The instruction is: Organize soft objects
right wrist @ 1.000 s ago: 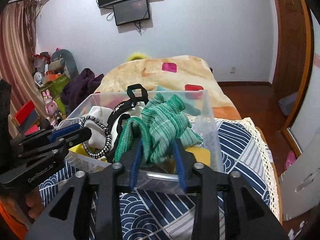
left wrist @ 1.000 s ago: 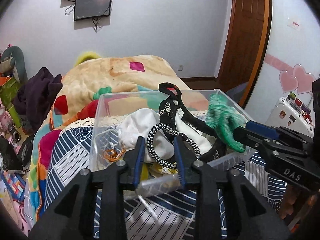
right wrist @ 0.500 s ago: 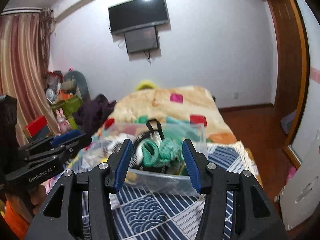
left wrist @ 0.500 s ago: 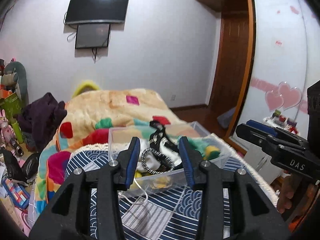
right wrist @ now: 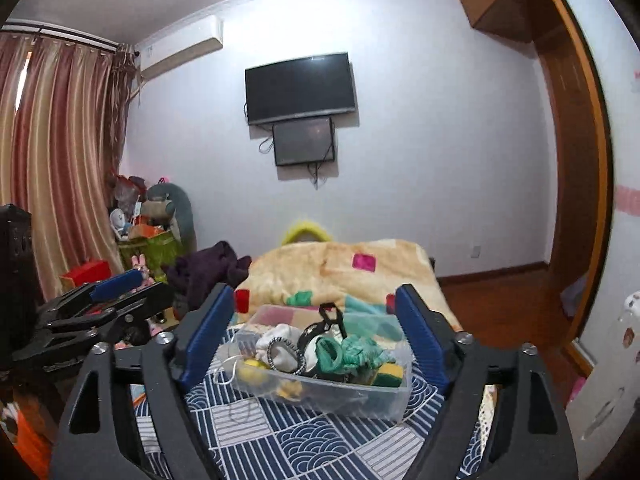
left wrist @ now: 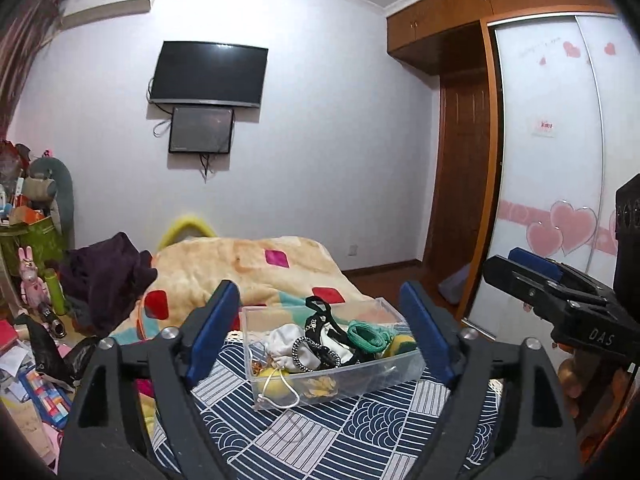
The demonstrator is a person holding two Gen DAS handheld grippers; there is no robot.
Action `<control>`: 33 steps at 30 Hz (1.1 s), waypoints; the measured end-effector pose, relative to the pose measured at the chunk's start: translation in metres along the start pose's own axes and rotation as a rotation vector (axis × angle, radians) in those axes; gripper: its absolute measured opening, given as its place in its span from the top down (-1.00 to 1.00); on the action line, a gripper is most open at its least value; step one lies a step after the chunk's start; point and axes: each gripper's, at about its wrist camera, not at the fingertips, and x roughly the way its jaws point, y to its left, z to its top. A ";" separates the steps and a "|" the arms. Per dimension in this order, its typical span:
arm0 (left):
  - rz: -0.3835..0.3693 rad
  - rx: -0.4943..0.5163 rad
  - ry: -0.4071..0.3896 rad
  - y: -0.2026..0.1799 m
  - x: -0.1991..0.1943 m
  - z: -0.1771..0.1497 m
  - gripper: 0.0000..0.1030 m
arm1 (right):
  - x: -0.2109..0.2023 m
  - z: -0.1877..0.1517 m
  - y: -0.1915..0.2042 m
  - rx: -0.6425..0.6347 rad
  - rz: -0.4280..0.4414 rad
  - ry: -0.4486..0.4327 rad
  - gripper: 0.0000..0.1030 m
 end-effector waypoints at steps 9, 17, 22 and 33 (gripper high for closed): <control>0.001 -0.022 -0.016 -0.002 -0.022 -0.005 -0.98 | -0.012 -0.009 0.006 0.002 -0.014 -0.044 -0.92; 0.023 0.014 -0.029 -0.009 -0.025 -0.008 -0.99 | -0.013 -0.012 0.011 -0.010 -0.025 -0.050 -1.00; 0.030 0.025 -0.033 -0.011 -0.025 -0.010 -0.99 | -0.017 -0.016 0.010 -0.009 -0.021 -0.050 -1.00; 0.012 0.018 -0.028 -0.013 -0.025 -0.010 -1.00 | -0.021 -0.019 0.006 0.004 -0.027 -0.051 -1.00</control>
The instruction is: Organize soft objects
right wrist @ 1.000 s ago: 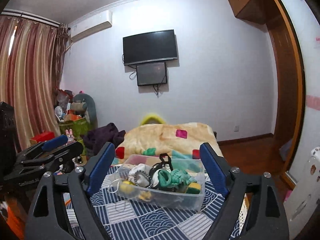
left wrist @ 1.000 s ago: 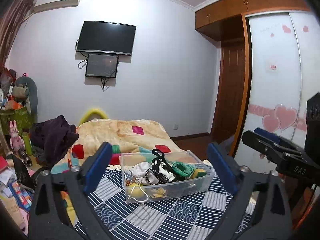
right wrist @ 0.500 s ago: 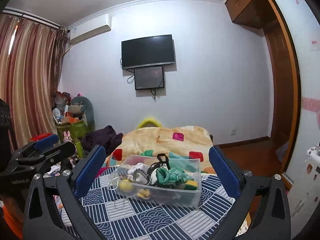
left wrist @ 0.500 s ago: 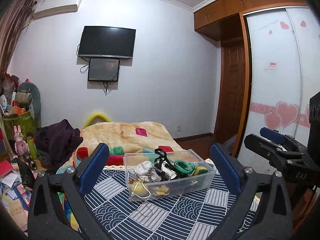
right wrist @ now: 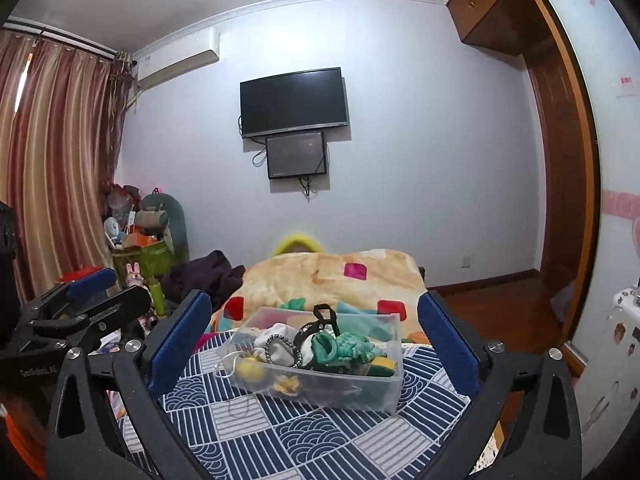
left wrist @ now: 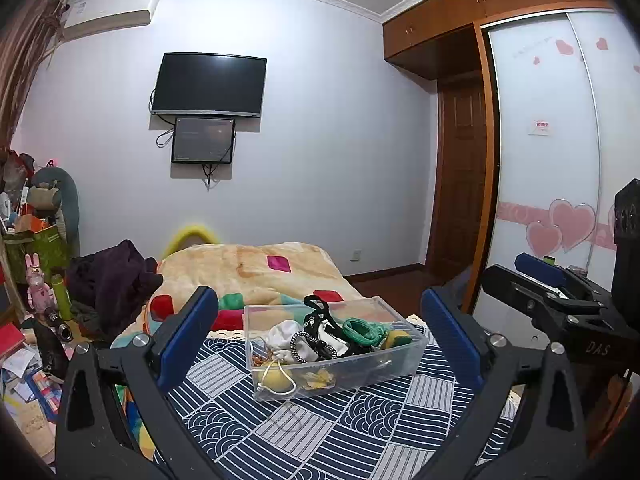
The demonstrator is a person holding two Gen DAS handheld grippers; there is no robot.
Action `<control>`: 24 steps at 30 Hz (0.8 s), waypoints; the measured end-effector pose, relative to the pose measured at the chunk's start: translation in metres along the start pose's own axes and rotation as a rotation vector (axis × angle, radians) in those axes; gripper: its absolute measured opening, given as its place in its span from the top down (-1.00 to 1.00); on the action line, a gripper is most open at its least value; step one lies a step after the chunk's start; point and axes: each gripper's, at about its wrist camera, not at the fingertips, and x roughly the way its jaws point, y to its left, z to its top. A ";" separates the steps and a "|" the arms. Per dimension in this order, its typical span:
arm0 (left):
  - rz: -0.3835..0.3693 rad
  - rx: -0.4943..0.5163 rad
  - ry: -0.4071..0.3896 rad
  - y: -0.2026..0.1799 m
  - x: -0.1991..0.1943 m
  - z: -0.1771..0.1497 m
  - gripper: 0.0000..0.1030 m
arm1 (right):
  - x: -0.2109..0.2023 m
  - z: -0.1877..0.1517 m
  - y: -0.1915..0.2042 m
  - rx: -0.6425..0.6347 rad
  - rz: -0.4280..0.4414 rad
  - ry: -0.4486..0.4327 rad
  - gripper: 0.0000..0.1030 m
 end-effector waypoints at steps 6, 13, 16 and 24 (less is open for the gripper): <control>-0.004 -0.008 0.001 0.002 0.001 0.000 -1.00 | -0.002 0.000 -0.001 0.003 -0.002 0.000 -1.00; -0.002 -0.006 -0.001 0.003 0.001 -0.001 -1.00 | -0.003 0.002 -0.001 0.007 -0.003 0.000 -1.00; -0.004 -0.001 0.001 0.003 0.001 -0.002 -1.00 | -0.004 0.002 -0.001 0.010 -0.002 -0.001 -1.00; -0.010 0.005 0.001 0.003 -0.001 -0.005 -1.00 | -0.005 0.002 0.001 0.009 0.000 0.003 -1.00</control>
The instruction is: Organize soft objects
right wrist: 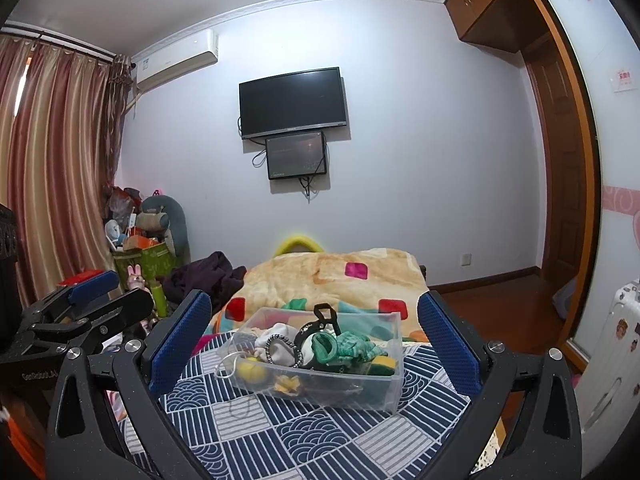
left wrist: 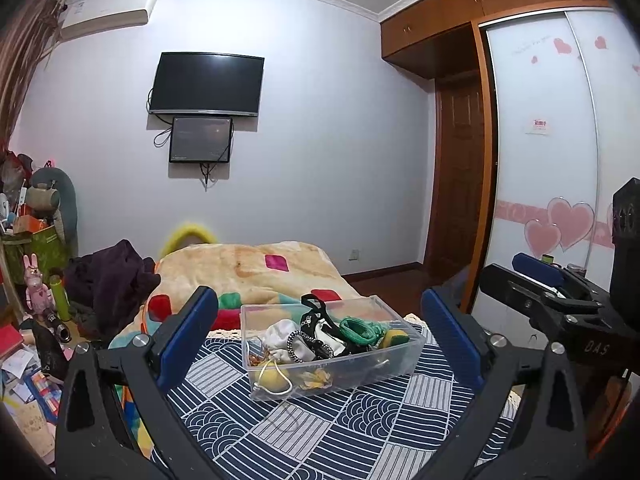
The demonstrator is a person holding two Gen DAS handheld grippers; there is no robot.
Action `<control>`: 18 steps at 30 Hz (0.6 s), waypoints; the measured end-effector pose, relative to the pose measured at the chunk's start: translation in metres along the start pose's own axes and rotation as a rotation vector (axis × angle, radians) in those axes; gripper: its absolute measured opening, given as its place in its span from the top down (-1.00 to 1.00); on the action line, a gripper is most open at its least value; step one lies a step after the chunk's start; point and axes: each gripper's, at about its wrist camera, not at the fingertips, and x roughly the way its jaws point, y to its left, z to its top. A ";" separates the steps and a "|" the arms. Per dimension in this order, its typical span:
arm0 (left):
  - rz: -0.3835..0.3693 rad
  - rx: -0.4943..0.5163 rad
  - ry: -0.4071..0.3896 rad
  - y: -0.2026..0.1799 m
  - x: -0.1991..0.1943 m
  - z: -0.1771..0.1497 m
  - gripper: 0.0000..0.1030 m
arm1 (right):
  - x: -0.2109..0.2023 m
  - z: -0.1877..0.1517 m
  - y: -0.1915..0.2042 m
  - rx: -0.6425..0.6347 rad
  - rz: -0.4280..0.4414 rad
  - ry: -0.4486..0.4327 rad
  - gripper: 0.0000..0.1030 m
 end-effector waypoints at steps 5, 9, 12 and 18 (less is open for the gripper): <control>0.001 -0.004 0.004 0.000 0.000 -0.001 -1.00 | -0.001 0.001 0.000 0.001 0.001 0.000 -1.00; -0.001 -0.005 0.007 0.000 0.001 -0.001 -1.00 | 0.000 0.000 -0.001 0.001 0.001 0.000 -1.00; -0.001 -0.003 0.009 0.001 0.002 0.000 -1.00 | 0.000 0.000 -0.001 0.001 0.000 0.000 -1.00; -0.003 -0.007 0.012 0.001 0.003 -0.001 -1.00 | 0.000 0.000 0.000 0.001 0.000 0.001 -1.00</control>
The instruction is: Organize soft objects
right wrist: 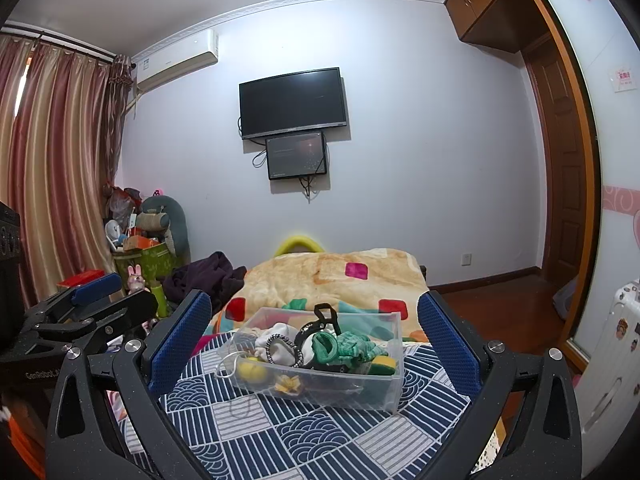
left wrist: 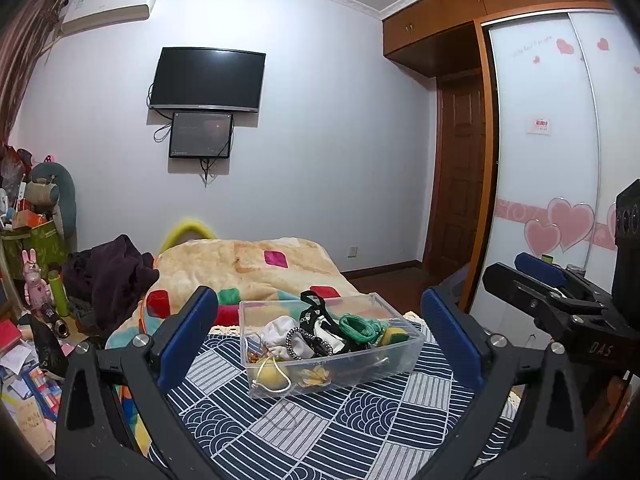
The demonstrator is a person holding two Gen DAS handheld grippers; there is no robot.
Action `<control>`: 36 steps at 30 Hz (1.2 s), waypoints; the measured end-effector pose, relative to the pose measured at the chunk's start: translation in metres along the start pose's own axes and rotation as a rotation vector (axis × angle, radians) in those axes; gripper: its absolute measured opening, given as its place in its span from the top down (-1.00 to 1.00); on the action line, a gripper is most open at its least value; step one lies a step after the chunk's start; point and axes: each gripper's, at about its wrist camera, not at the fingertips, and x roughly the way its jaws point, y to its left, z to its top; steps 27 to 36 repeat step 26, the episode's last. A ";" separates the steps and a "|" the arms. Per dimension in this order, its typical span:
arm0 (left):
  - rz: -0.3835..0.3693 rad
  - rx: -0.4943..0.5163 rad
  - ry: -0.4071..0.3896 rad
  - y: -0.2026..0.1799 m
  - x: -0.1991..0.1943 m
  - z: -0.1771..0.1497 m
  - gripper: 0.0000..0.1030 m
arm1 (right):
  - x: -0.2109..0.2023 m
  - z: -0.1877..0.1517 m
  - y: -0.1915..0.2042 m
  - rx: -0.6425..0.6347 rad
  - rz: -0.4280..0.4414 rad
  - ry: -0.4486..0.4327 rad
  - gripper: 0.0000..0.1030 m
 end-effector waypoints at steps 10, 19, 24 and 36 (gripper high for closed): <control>-0.012 -0.012 0.006 0.003 0.002 -0.004 -1.00 | 0.000 0.001 0.001 -0.002 0.000 0.002 -1.00; -0.026 -0.011 0.012 0.002 0.002 -0.003 -1.00 | 0.002 0.000 0.002 -0.004 0.004 0.011 -1.00; -0.030 -0.002 0.021 0.000 0.002 -0.002 -1.00 | 0.004 0.000 0.001 -0.005 0.004 0.013 -1.00; -0.024 0.001 0.022 -0.001 0.002 -0.001 -1.00 | 0.004 0.000 0.001 -0.004 0.005 0.015 -1.00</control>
